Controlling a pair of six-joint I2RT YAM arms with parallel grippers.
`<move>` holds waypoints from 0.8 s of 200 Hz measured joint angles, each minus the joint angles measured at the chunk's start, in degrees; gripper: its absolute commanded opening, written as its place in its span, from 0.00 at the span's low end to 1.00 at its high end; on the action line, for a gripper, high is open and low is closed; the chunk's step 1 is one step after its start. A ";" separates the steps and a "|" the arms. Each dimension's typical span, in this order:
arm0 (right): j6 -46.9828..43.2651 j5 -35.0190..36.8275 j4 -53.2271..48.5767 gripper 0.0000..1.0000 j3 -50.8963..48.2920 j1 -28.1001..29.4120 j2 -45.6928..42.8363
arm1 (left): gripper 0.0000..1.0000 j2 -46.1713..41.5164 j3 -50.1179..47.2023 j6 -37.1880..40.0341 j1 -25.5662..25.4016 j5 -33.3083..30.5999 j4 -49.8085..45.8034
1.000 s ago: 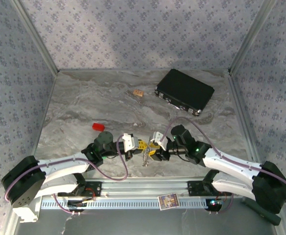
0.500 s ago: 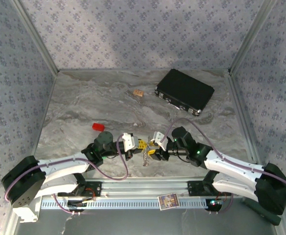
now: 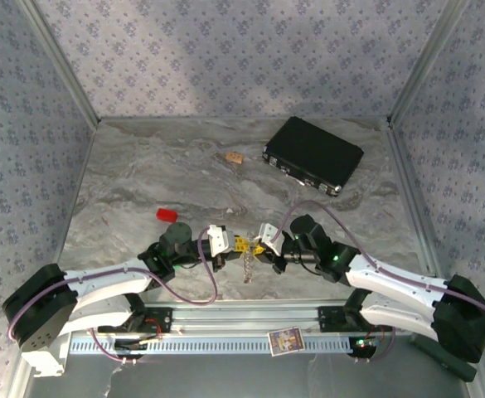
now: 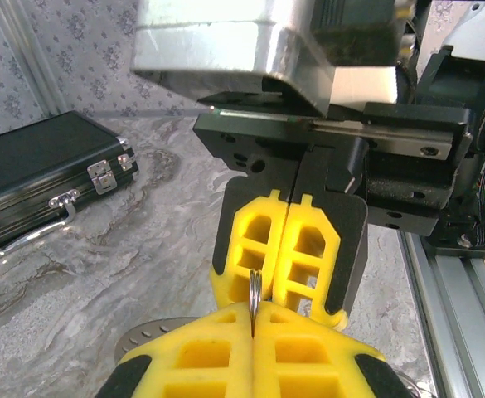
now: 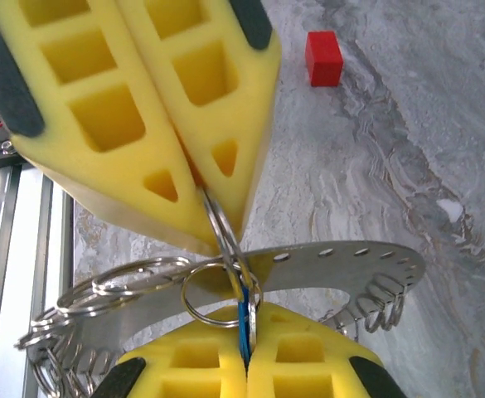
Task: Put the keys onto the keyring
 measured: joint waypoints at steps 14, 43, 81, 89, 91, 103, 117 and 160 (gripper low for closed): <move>-0.04 0.04 -0.68 0.02 0.57 0.15 -0.26 | 0.00 0.00 0.00 0.02 0.00 0.00 -0.04; -0.52 0.70 -2.47 0.00 1.55 0.57 -0.81 | 0.00 -0.11 0.02 0.02 0.00 0.00 -0.04; -1.31 2.60 -5.33 0.00 2.19 0.98 -2.84 | 0.00 -0.66 0.02 0.09 0.00 -0.33 -0.66; -1.46 3.34 -6.05 0.00 2.38 1.14 -3.80 | 0.00 -0.96 0.02 0.17 0.00 -0.52 -1.05; -1.49 3.54 -6.14 0.00 2.40 1.16 -3.98 | 0.00 -1.05 0.02 0.26 0.02 -0.59 -1.16; -1.86 4.52 -6.91 0.00 2.67 1.31 -5.57 | 0.00 -1.53 0.02 0.31 0.00 -1.07 -2.01; -2.14 5.51 -7.63 0.00 3.34 1.55 -7.06 | 0.00 -1.79 0.02 0.46 0.00 -1.33 -3.04; -3.89 7.80 -12.20 0.00 5.73 2.78 -7.72 | 0.02 -2.73 0.15 1.38 -0.07 -1.53 -4.35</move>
